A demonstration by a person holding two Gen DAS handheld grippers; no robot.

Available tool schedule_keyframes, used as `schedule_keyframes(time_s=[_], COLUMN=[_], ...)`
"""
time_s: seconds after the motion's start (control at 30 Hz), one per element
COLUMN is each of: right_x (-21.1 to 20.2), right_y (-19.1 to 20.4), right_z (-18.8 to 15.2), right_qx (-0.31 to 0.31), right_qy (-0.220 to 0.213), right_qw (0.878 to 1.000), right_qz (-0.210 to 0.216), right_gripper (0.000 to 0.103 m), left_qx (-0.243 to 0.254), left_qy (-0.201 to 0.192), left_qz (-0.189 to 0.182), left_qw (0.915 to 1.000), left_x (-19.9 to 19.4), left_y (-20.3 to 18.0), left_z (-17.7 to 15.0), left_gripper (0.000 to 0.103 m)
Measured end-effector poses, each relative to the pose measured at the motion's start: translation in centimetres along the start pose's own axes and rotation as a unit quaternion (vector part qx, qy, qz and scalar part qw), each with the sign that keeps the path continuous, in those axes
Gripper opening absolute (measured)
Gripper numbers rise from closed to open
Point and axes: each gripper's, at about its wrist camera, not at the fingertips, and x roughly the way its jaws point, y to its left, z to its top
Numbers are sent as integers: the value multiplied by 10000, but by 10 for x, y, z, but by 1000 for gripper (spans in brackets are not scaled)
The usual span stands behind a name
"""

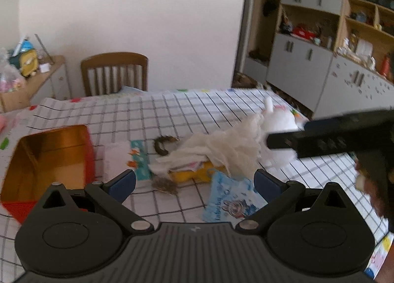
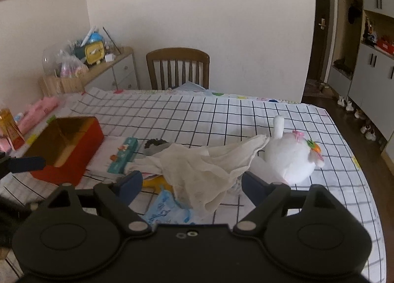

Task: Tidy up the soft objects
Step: 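Grasp the blue printed bag with the left gripper while the right gripper grasps the white cloth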

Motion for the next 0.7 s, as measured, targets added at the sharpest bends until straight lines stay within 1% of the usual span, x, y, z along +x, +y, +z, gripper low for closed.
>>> schedule_keyframes(time_s=[0.13, 0.23, 0.37, 0.47, 0.6, 0.7], right_x=[25, 45, 68, 83, 100, 113], right_y=[-9, -18, -21, -22, -21, -19], right_z=[8, 17, 22, 24, 25, 26], right_qx=[26, 120, 50, 16, -45, -112], right_qy=[202, 371, 587, 781, 950, 1038], right_qw=[9998, 9992, 9981, 9967, 9948, 9938], right_qz=[30, 70, 192, 241, 374, 388], right_gripper=[88, 88, 89, 91, 93, 94], left_qx=[294, 427, 638, 821, 815, 858], left_qy=[133, 247, 506, 698, 994, 1127], left_qz=[-198, -397, -682, -751, -806, -858], left_qw=[9993, 9980, 9943, 9913, 9884, 9862], left_x=[23, 41, 68, 88, 111, 123], left_y=[-12, -21, -34, -42, -46, -48], left_z=[-5, -9, -15, -23, -31, -35], left_gripper=[103, 103, 103, 103, 103, 103])
